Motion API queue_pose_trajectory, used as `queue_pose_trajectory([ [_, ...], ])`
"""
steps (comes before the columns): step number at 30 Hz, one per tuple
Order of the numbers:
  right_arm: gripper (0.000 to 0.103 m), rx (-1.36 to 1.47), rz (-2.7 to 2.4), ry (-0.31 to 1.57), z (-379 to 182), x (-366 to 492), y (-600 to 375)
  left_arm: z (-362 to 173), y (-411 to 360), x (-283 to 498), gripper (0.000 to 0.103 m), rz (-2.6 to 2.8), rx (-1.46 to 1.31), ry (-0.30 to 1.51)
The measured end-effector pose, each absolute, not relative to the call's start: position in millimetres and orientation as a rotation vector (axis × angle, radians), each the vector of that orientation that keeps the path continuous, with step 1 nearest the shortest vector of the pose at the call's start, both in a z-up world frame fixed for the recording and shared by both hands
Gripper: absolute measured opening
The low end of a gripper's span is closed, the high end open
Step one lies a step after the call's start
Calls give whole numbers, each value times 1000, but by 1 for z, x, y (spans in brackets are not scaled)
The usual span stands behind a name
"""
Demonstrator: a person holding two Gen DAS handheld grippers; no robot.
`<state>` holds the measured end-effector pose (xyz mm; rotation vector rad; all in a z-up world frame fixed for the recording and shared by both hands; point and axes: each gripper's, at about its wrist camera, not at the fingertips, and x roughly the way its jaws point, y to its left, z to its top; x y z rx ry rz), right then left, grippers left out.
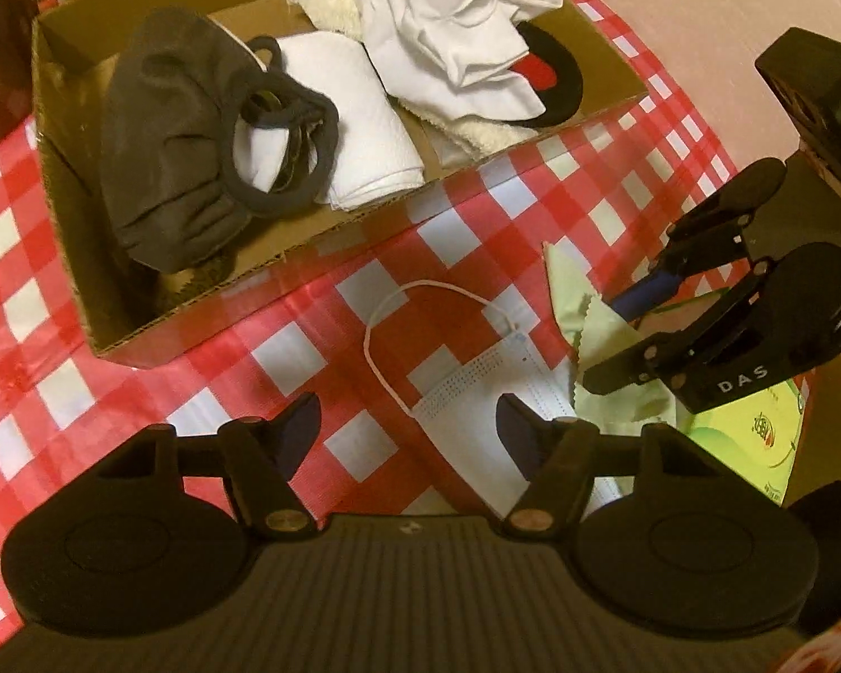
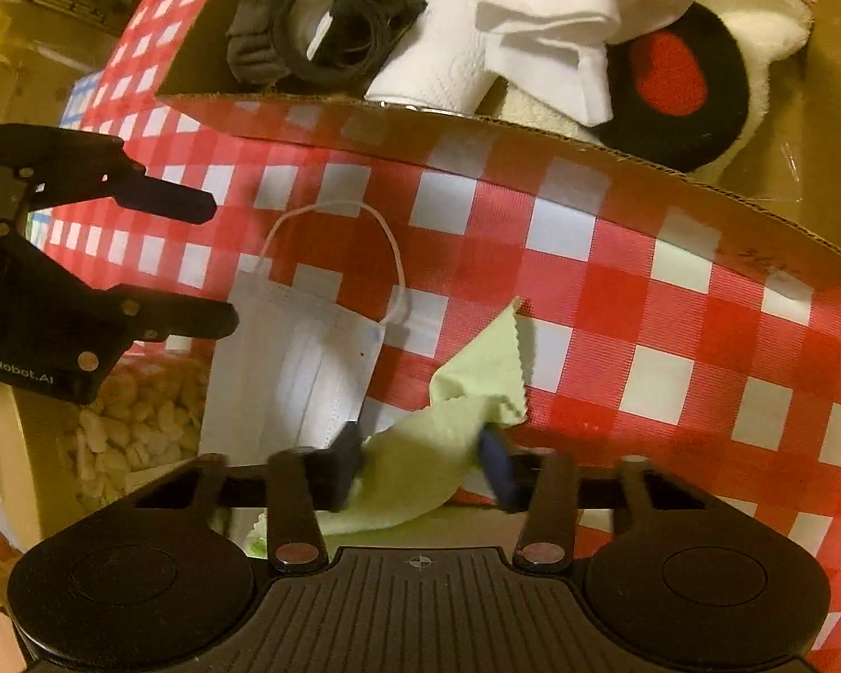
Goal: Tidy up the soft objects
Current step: 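Grasp the light green cloth with the right tool while the left tool approaches the blue mask, then grasp the blue face mask with the left tool and lift it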
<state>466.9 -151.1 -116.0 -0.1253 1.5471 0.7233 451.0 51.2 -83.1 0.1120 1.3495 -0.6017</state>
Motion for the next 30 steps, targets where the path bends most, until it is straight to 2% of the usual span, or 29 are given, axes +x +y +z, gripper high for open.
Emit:
queue_pose_trajectory([
  [1, 32, -133, 725, 1547, -118, 467, -149, -85, 50, 452, 64, -607, 109, 1357],
  [2, 21, -137, 730, 1548, -120, 466, -148, -88, 49, 452, 63, -613, 107, 1365],
  [4, 5, -144, 742, 1535, -119, 465, -149, -92, 46, 452, 57, -634, 117, 1382],
  [5, 2, -147, 742, 1525, -119, 465, -149, -94, 44, 451, 54, -646, 125, 1388],
  [11, 2, -129, 722, 1437, -102, 466, -156, -99, 37, 450, 36, -680, 139, 1412],
  [12, 2, -126, 715, 1422, -99, 465, -156, -99, 36, 450, 32, -679, 145, 1411],
  [13, 2, -118, 708, 1405, -95, 465, -158, -100, 35, 450, 23, -677, 150, 1409],
  [16, 2, -92, 685, 1361, -84, 467, -167, -100, 33, 448, 9, -676, 177, 1405],
  [22, 2, -60, 649, 1275, -63, 464, -182, -84, 34, 446, 0, -662, 178, 1355],
  [30, 2, -22, 616, 1140, -15, 457, -197, -16, 45, 441, 0, -630, 159, 1201],
])
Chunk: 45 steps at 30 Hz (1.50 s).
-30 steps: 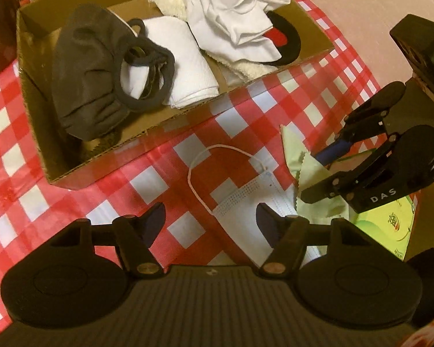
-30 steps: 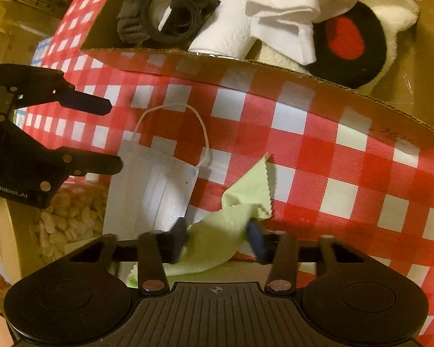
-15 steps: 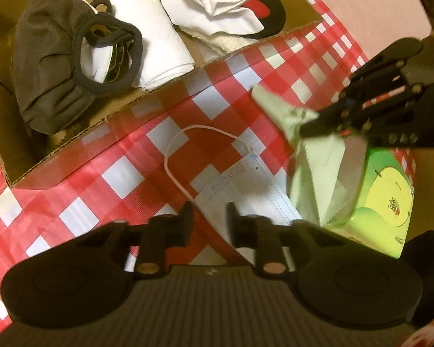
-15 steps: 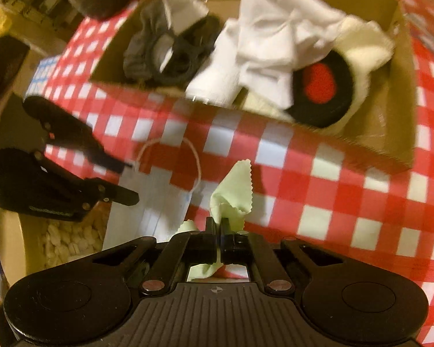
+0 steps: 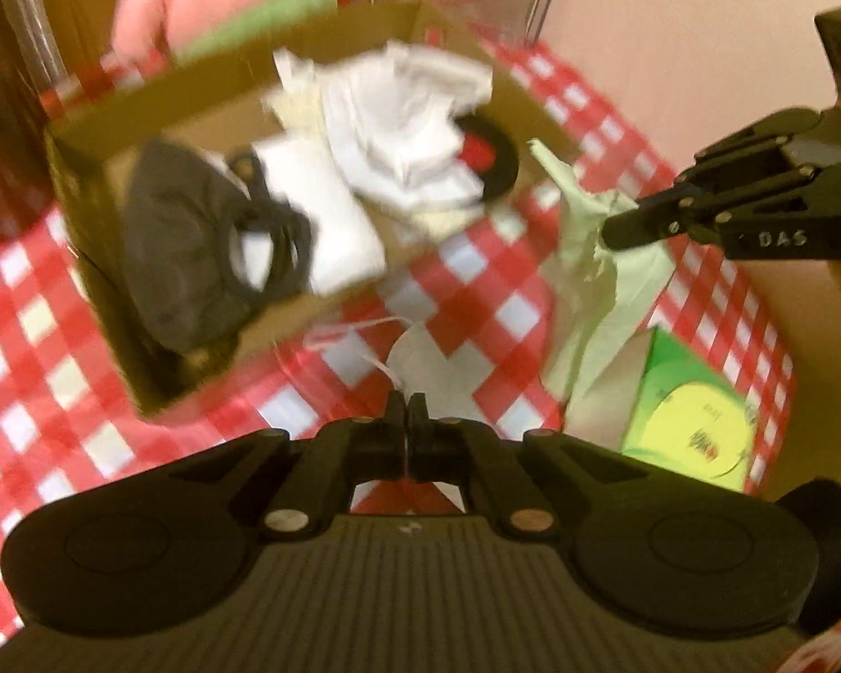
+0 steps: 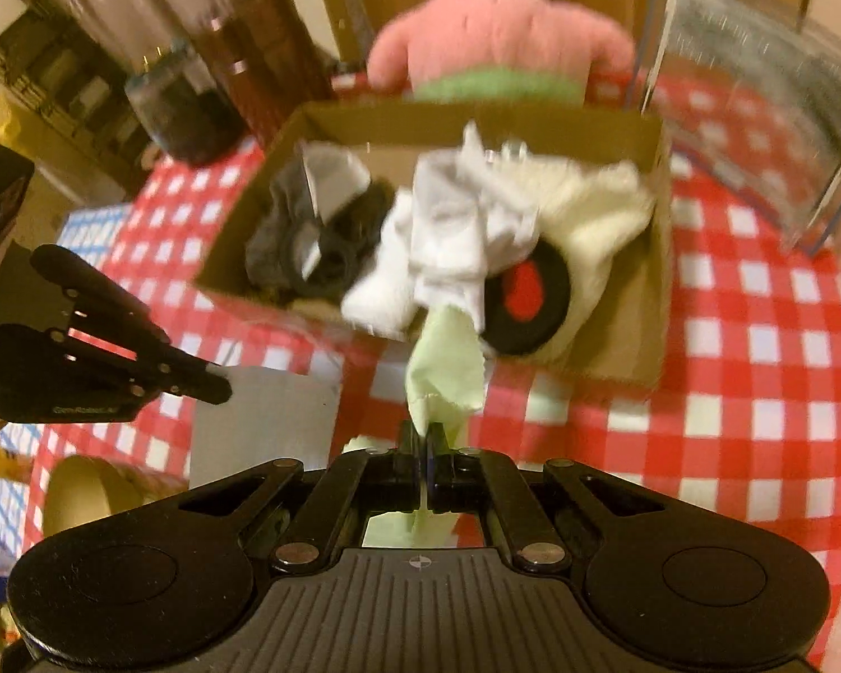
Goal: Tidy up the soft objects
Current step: 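Grasp the blue face mask with the left tool and lift it, then carry the green cloth and blue mask into the box and open both tools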
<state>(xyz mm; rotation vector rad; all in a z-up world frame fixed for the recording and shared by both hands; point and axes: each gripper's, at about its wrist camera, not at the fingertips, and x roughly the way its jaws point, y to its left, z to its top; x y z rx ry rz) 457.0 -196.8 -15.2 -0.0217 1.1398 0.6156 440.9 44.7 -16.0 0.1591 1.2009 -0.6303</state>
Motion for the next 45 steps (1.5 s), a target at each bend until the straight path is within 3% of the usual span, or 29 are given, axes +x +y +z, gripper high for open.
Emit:
queue_pose_trajectory([
  [14, 2, 5, 585, 894, 65, 448, -201, 104, 49, 449, 0, -446, 191, 910],
  [21, 2, 18, 562, 770, 82, 467, -199, 136, 43, 471, 0, -368, 193, 778],
  [27, 2, 44, 535, 710, 76, 485, -203, 127, 34, 491, 0, -352, 168, 717],
  [45, 2, 81, 438, 786, -8, 515, -222, -5, 4, 524, 0, -392, 197, 911],
])
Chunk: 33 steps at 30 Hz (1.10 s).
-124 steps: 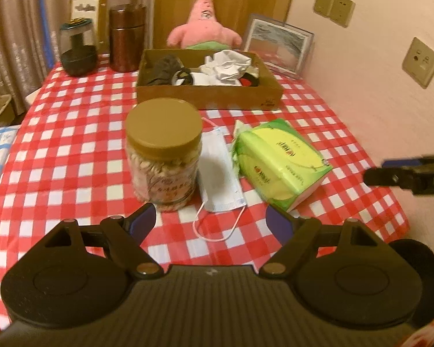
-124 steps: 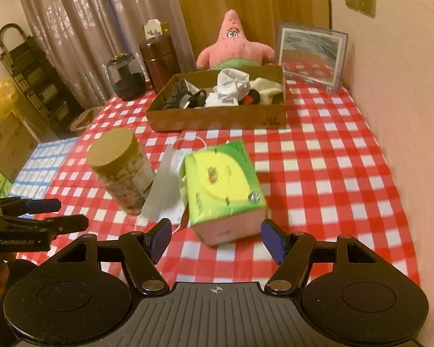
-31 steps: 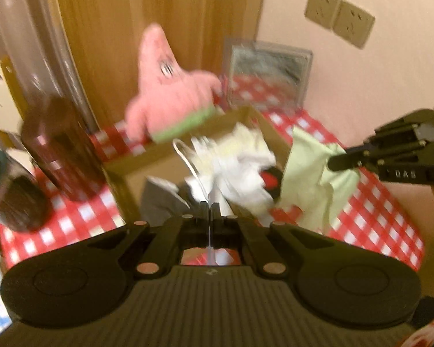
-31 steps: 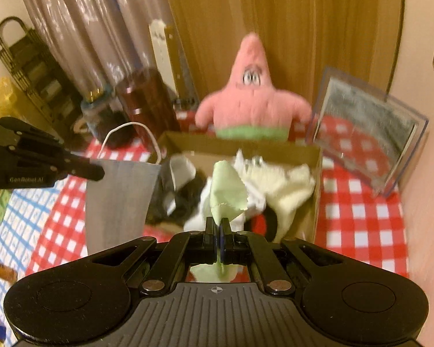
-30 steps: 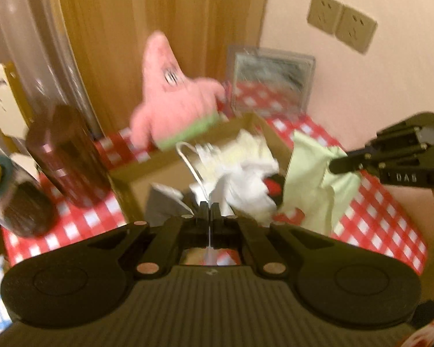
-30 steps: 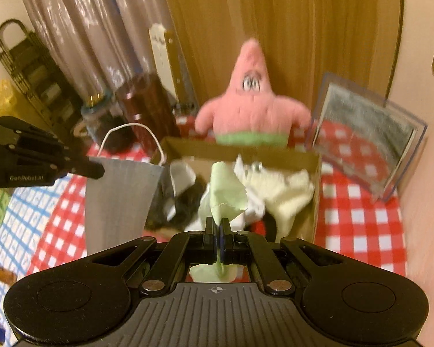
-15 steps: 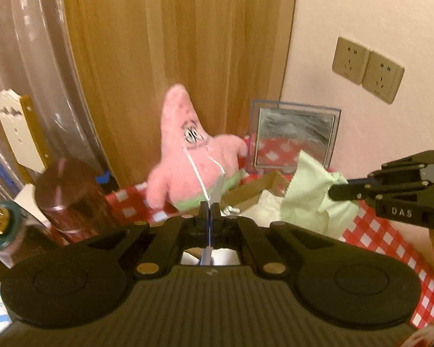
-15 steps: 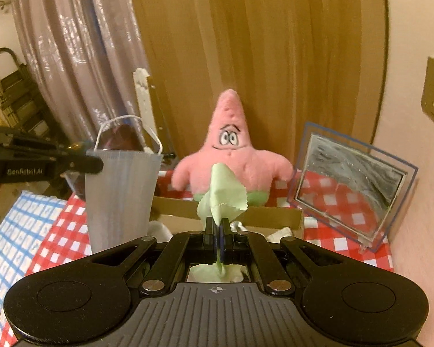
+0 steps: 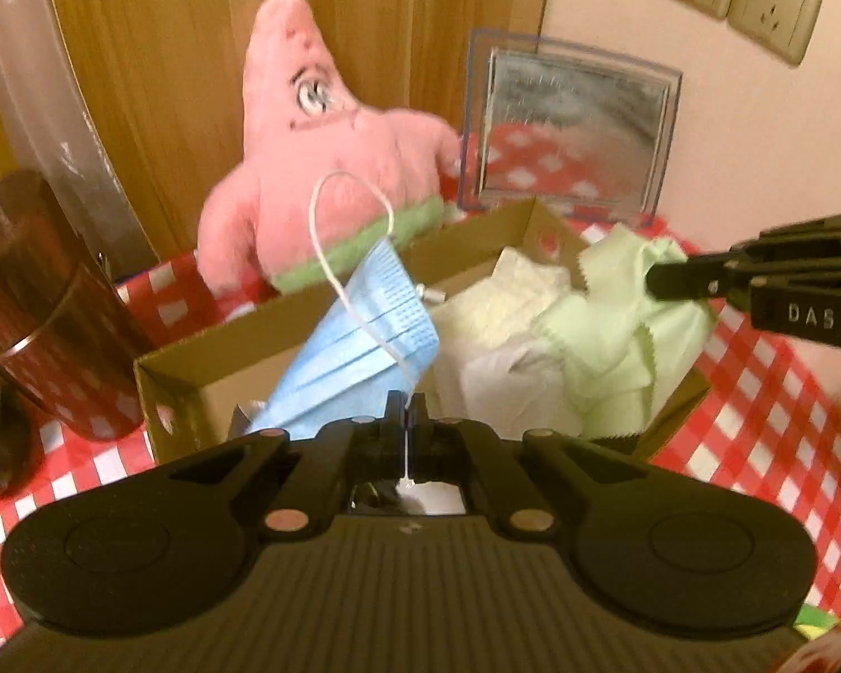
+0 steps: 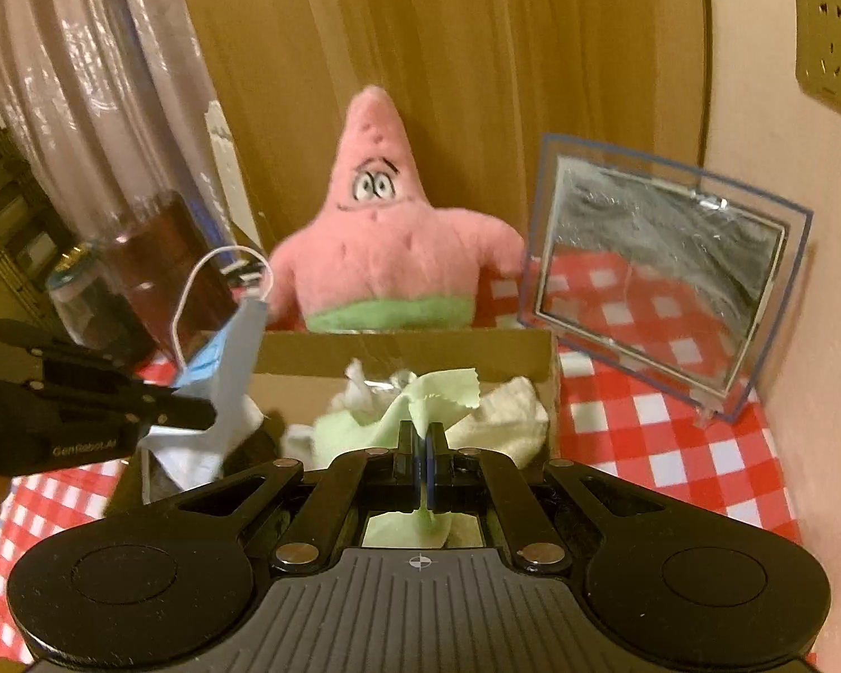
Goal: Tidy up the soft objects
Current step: 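Carry the green cloth and blue mask into the box and open both tools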
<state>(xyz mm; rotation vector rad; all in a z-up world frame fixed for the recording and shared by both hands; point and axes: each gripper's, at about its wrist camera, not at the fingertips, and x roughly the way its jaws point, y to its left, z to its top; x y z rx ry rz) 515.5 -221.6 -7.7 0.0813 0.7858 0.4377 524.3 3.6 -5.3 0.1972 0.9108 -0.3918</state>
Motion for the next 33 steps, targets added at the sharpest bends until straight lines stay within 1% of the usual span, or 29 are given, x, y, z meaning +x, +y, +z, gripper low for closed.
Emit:
queue_pose_trajectory([
  [9, 2, 55, 375, 848, -45, 524, -223, -28, 11, 525, 2, -390, 205, 957],
  [15, 2, 29, 383, 899, -65, 522, -219, -29, 15, 520, 4, -406, 186, 963],
  [23, 3, 41, 398, 908, -68, 521, -222, -20, 29, 510, 5, -393, 148, 952],
  [25, 5, 57, 405, 900, -64, 521, -224, -16, 33, 508, 8, -389, 135, 943],
  [26, 12, 61, 405, 896, -61, 520, -225, -14, 33, 506, 8, -386, 131, 939],
  [27, 26, 65, 404, 891, -58, 520, -226, -12, 34, 505, 9, -383, 127, 935],
  [28, 35, 70, 402, 886, -55, 519, -227, -9, 35, 503, 9, -381, 122, 931],
  [29, 47, 78, 400, 881, -52, 518, -228, -7, 35, 501, 10, -381, 118, 929],
  [30, 49, 88, 399, 871, -48, 517, -229, -5, 36, 498, 14, -380, 114, 926],
  [31, 50, 93, 397, 862, -43, 515, -231, -2, 36, 496, 18, -378, 112, 923],
  [33, 50, 99, 389, 853, -35, 514, -233, 3, 37, 491, 20, -378, 105, 918],
])
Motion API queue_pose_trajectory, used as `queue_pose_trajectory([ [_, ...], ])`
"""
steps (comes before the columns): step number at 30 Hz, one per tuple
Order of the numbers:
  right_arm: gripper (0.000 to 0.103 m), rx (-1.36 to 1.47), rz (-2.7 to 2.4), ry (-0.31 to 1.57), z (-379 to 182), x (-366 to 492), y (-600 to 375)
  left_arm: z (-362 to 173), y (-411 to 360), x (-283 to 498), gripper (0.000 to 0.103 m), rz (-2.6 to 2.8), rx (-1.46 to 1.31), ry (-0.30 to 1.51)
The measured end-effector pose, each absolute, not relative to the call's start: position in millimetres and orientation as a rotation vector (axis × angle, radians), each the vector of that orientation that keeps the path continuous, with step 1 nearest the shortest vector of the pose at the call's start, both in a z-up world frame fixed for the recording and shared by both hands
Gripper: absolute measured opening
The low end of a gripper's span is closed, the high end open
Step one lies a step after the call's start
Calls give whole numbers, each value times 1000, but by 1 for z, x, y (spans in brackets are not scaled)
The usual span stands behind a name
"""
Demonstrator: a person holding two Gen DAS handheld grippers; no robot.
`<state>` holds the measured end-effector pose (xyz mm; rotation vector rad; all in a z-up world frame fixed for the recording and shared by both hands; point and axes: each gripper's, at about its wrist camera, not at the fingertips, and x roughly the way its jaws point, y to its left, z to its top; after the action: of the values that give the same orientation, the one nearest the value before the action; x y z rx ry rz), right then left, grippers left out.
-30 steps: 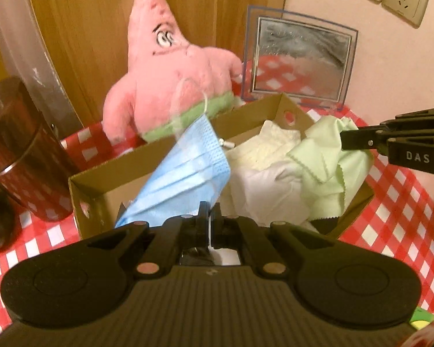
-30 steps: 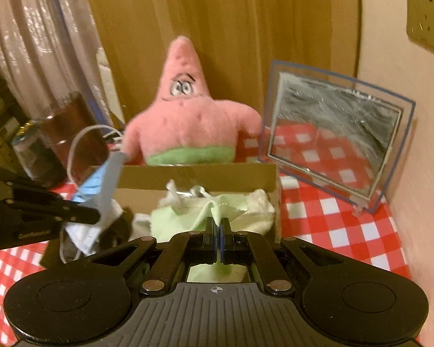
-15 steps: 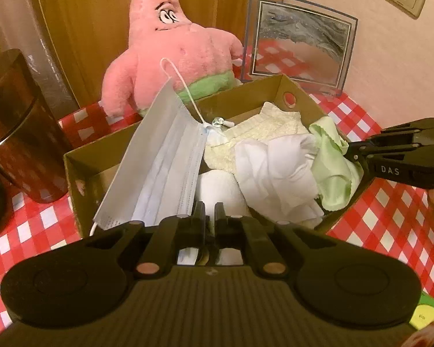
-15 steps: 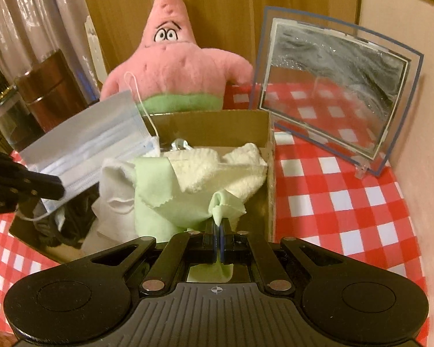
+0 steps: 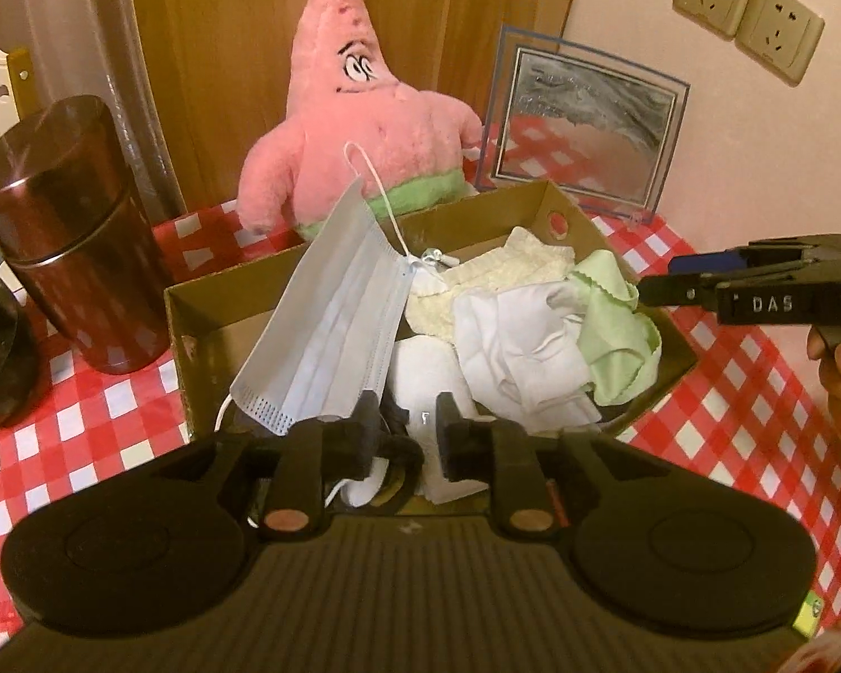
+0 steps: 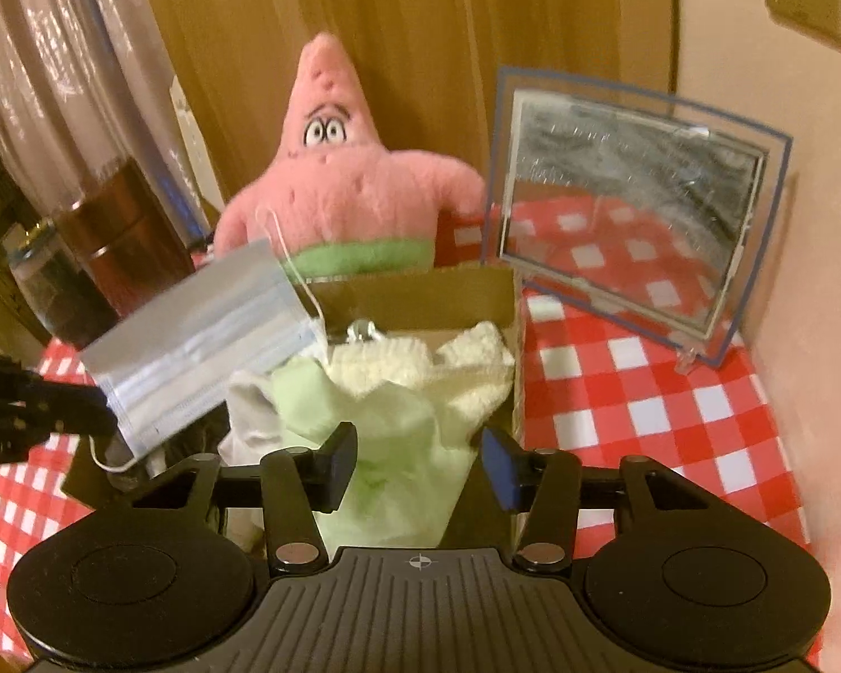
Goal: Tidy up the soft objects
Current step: 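Carry the green cloth and blue mask into the box and open both tools, then withdraw both tools from the box toward the table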
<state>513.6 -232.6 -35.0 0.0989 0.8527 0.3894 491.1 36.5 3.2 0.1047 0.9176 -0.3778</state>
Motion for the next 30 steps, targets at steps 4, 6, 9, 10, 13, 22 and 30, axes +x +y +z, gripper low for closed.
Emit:
queue_pose_trajectory([
  [4, 51, 109, 380, 836, -17, 507, -237, 13, 41, 480, 27, -371, 74, 911],
  [6, 51, 105, 383, 835, -9, 502, -237, 18, 44, 473, 28, -365, 51, 911],
  [9, 52, 95, 383, 843, 0, 490, -236, 26, 46, 460, 34, -345, 27, 911],
  [10, 52, 93, 386, 845, 4, 485, -235, 29, 47, 456, 41, -336, 24, 909],
  [13, 54, 100, 396, 850, 13, 469, -233, 41, 49, 441, 56, -300, 13, 893],
  [22, 71, 67, 435, 860, 38, 411, -225, 75, 52, 380, 89, -182, 23, 840],
  [30, 75, 28, 455, 850, 62, 355, -221, 92, 52, 319, 89, -143, -48, 768],
])
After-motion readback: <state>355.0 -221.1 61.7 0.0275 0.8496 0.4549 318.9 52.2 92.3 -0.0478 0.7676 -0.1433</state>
